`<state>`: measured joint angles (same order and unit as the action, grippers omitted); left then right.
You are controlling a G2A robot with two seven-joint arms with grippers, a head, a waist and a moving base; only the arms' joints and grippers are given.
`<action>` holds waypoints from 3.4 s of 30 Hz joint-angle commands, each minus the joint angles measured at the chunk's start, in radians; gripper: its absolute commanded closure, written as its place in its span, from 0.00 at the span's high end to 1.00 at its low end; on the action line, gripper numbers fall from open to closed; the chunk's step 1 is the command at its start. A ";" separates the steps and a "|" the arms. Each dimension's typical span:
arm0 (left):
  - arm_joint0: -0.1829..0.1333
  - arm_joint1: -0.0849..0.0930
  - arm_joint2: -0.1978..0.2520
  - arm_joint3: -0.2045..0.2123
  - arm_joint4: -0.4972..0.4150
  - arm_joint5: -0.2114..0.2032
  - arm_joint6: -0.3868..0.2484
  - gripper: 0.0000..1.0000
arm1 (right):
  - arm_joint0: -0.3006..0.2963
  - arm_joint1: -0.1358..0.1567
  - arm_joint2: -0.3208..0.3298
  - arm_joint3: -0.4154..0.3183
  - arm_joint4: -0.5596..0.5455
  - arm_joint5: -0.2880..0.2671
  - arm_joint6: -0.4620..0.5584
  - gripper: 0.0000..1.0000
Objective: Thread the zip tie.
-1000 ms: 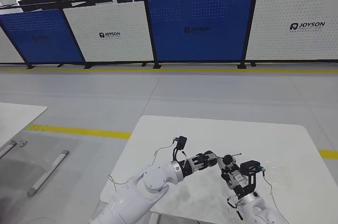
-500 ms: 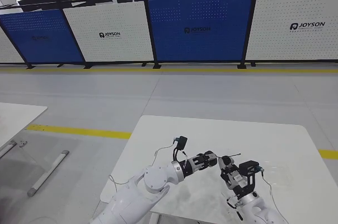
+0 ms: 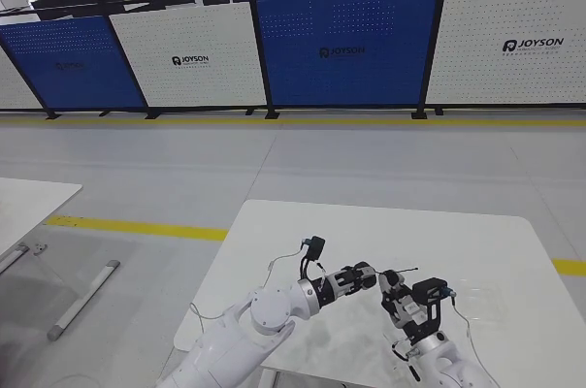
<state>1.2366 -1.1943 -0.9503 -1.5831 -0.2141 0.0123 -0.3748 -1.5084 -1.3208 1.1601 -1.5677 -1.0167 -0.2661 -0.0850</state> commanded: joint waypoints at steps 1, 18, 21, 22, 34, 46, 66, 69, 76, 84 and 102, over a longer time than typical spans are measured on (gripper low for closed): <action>0.002 0.000 0.001 -0.002 0.002 0.001 0.002 0.00 | 0.001 0.000 0.000 0.001 0.003 -0.003 0.000 0.07; 0.009 -0.002 0.007 -0.017 0.014 -0.052 -0.013 0.00 | 0.000 0.003 0.004 0.003 0.011 -0.020 0.003 0.00; 0.011 -0.002 0.008 -0.018 0.016 -0.069 -0.017 0.00 | 0.000 0.005 0.000 0.000 0.010 -0.034 0.012 0.00; 0.011 -0.002 0.008 -0.020 0.015 -0.072 -0.017 0.00 | 0.000 0.005 -0.001 -0.001 0.008 -0.035 0.014 0.00; 0.015 -0.003 0.006 -0.035 0.017 -0.107 -0.024 0.00 | -0.005 0.009 0.010 -0.005 0.030 -0.054 0.011 0.00; 0.028 -0.001 -0.002 -0.064 0.018 -0.132 -0.029 0.00 | -0.005 0.011 0.004 -0.001 0.023 -0.046 0.026 0.00; 0.070 0.008 -0.023 -0.130 0.053 -0.146 -0.016 0.00 | 0.023 0.010 -0.008 0.052 0.060 -0.067 0.036 0.00; 0.074 0.008 -0.024 -0.136 0.055 -0.149 -0.014 0.00 | 0.029 0.009 -0.012 0.060 0.061 -0.068 0.036 0.00; 0.079 0.009 -0.025 -0.142 0.062 -0.149 -0.013 0.00 | 0.036 0.009 -0.017 0.071 0.069 -0.072 0.031 0.00; 0.055 0.004 -0.031 -0.086 0.022 -0.105 0.015 0.00 | 0.014 0.014 0.017 0.045 0.118 -0.074 -0.022 1.00; 0.058 0.007 -0.100 0.041 -0.085 -0.111 0.014 0.00 | -0.218 0.077 0.275 -0.161 0.298 -0.074 -0.311 1.00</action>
<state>1.2939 -1.1873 -1.0483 -1.5482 -0.2927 -0.0970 -0.3606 -1.7134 -1.2474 1.4146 -1.7245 -0.7464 -0.3400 -0.3748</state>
